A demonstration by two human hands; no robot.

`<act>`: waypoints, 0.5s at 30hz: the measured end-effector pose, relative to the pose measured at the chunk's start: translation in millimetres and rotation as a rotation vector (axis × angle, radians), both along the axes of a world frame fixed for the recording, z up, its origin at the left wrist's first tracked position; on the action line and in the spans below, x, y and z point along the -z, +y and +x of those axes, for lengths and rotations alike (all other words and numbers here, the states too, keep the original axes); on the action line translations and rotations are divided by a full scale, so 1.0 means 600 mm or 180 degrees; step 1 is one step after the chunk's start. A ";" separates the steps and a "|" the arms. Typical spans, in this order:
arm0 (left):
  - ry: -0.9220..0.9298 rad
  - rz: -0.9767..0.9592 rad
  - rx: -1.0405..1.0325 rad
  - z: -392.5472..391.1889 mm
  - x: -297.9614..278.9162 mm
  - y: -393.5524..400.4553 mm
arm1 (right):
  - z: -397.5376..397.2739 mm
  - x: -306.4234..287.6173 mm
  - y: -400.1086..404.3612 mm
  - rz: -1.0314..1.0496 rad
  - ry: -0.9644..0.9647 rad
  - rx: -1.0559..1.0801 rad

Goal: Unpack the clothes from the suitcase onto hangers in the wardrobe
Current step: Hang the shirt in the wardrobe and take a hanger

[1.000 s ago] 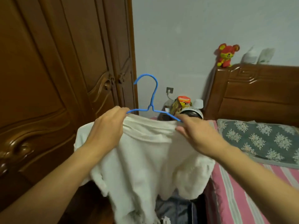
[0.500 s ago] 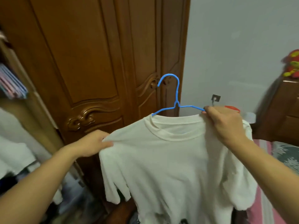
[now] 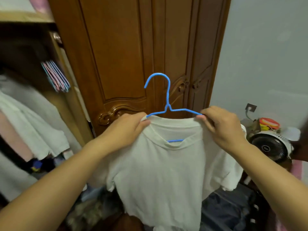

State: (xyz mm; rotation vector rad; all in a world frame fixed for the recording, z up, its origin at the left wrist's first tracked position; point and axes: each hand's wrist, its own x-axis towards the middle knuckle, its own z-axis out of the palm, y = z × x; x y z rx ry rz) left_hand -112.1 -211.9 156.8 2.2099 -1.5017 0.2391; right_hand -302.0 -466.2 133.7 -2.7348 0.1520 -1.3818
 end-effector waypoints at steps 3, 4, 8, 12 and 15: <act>-0.0753 -0.0205 -0.0515 0.025 0.016 0.040 | -0.003 0.004 -0.017 0.0792 0.1137 -0.0260; -0.0842 -0.0179 -0.0610 0.036 0.021 0.055 | -0.007 0.016 -0.020 0.0616 0.1543 -0.0145; -0.0904 0.0227 -0.0771 0.059 0.037 0.097 | 0.017 0.041 0.019 0.0066 0.1592 -0.0175; -0.0962 0.0447 -0.0984 0.077 0.019 0.147 | 0.079 0.023 0.084 -0.0215 0.2063 -0.0696; -0.1196 0.0622 -0.1058 0.111 0.007 0.193 | 0.120 0.022 0.108 0.0150 0.2142 -0.0986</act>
